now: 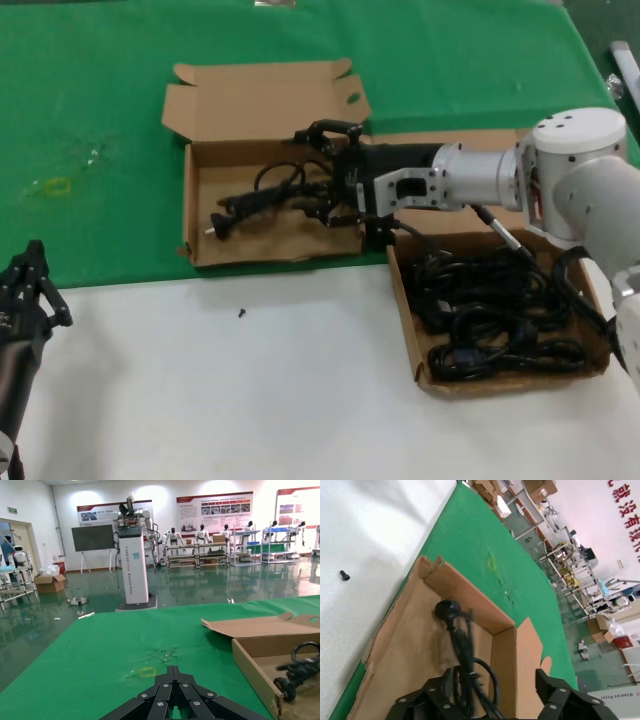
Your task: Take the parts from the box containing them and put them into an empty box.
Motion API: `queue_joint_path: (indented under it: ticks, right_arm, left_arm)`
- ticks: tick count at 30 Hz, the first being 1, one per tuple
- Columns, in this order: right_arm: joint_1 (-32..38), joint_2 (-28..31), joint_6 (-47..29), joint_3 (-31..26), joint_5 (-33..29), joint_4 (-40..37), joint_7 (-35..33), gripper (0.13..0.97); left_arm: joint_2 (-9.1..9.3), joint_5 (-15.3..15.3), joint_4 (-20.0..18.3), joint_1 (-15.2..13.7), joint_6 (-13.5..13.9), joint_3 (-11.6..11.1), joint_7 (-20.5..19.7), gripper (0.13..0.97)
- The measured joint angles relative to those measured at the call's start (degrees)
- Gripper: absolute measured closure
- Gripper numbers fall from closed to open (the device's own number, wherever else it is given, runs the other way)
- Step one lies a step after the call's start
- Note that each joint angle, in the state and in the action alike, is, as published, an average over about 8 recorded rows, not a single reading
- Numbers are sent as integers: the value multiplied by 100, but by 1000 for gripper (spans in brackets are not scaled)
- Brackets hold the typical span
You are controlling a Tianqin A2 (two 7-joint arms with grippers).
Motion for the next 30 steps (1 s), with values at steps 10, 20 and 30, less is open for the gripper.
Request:
queue_joint_path:
  ticks: [10, 20, 30]
  right_arm:
    - [-693, 452, -188, -248, -175, 1789, 1122, 430]
    - [-1070, 749, -220, -357, -221, 2773, 1608, 244]
    - [-1448, 766, 100, -250, -150, 3140, 1989, 144]
  left_arm:
    - [0, 0, 0, 0, 0, 0, 0, 955]
    - [0, 0, 0, 0, 0, 0, 0, 947]
    - [0, 0, 0, 0, 0, 0, 0, 918]
